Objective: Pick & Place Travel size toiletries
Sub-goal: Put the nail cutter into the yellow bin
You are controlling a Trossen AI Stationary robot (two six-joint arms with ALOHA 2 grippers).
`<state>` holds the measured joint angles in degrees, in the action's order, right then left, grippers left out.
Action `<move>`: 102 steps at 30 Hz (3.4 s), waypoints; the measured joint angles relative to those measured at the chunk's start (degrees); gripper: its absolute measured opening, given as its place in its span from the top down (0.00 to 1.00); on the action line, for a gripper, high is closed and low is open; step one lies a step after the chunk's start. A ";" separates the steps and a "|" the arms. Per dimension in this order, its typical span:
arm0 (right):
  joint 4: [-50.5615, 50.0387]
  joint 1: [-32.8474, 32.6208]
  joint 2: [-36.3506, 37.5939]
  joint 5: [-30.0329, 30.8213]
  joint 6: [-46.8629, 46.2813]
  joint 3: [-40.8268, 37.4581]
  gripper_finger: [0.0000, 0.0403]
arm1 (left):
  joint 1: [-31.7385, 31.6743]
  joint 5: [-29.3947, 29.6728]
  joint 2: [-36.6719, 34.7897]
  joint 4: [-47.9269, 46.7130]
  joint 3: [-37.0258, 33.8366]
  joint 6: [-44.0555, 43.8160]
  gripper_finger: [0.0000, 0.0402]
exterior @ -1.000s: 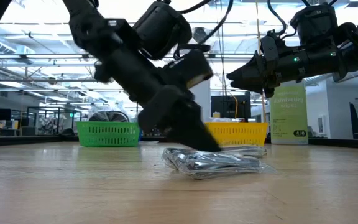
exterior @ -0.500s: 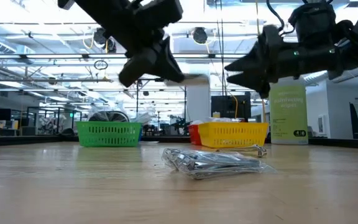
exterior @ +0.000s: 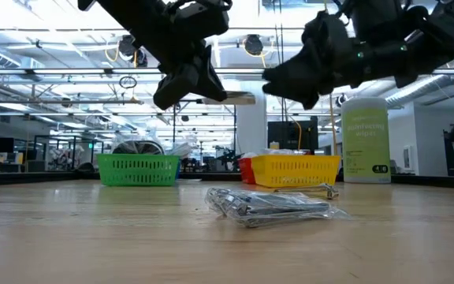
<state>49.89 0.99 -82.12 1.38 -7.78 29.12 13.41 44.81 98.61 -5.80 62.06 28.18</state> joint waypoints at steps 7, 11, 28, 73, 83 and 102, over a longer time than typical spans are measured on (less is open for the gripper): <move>-0.11 -1.89 -5.55 5.01 10.33 2.33 0.55 | 0.00 -0.23 0.00 -0.52 0.00 -1.44 1.00; 0.17 -1.92 -7.38 4.99 12.20 4.31 0.55 | -0.24 -1.82 0.00 -0.68 0.02 -2.37 0.99; -0.07 -5.02 -12.35 15.12 23.93 8.29 0.55 | -1.58 -9.21 -0.07 -0.76 0.02 -9.14 0.99; -1.92 -4.95 -12.29 13.08 24.38 8.11 0.88 | -1.95 -17.32 -0.10 1.74 0.04 -28.69 0.63; -8.82 -2.65 -8.40 13.77 16.80 8.20 0.88 | -0.25 -21.60 -10.84 1.43 0.09 -28.19 0.38; -19.29 5.97 8.91 19.68 3.54 -5.90 0.88 | -0.94 -10.66 -21.13 -23.72 -1.20 -42.39 0.43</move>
<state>30.60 6.95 -73.21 21.06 -4.24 23.22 12.47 34.14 77.48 -29.52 60.87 -14.21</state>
